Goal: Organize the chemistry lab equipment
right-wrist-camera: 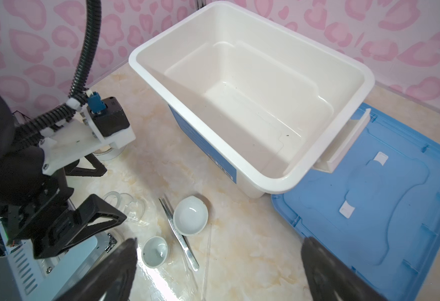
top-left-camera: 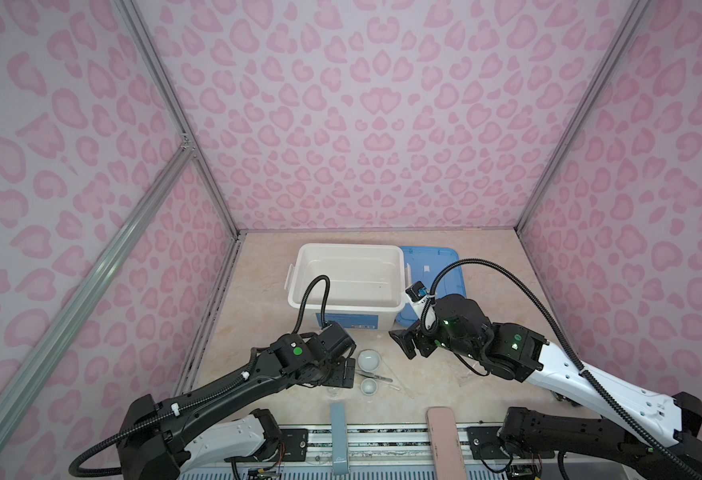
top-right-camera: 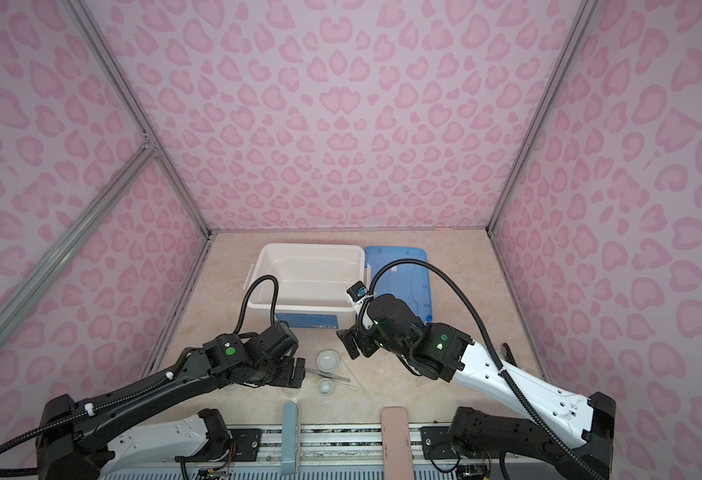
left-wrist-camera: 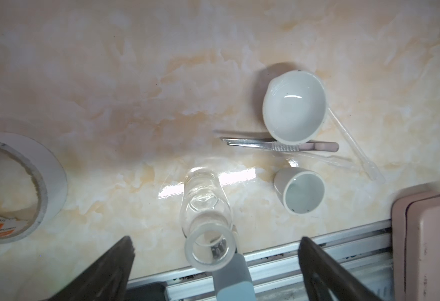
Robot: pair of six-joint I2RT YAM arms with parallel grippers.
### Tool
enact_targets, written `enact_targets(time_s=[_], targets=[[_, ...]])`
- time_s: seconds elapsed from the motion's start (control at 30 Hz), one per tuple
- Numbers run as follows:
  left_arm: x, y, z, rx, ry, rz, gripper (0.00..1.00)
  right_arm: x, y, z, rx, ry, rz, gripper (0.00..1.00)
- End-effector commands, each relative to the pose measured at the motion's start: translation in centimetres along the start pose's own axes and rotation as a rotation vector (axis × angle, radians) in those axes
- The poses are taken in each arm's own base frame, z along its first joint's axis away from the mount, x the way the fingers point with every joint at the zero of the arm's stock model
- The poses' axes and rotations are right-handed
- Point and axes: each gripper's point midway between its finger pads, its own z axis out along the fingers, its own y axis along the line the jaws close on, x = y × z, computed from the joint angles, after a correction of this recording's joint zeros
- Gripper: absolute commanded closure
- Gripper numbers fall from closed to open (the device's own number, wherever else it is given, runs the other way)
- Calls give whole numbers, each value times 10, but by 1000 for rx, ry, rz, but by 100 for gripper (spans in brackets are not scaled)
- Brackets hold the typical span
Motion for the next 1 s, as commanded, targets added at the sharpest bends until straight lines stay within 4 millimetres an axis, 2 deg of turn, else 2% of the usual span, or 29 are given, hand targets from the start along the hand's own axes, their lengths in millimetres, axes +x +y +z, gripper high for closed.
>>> enact_targets(time_s=[0.0, 0.2, 0.33, 0.57, 0.67, 0.97], targets=[[-1, 6, 7, -49, -30, -58, 5, 3, -3, 1, 20, -4, 14, 1], [8, 9, 21, -67, -6, -57, 21, 3, -1, 3, 19, -3, 16, 1], [10, 4, 26, -63, 2, -49, 31, 4, -2, 4, 25, -4, 10, 1], [16, 7, 39, -104, 30, -38, 43, 8, -5, 6, 45, 1, 13, 1], [16, 7, 40, -113, 30, -35, 46, 9, -7, 5, 47, -5, 18, 1], [18, 11, 46, -175, 41, -18, 46, 11, -11, 1, 62, -8, 15, 1]])
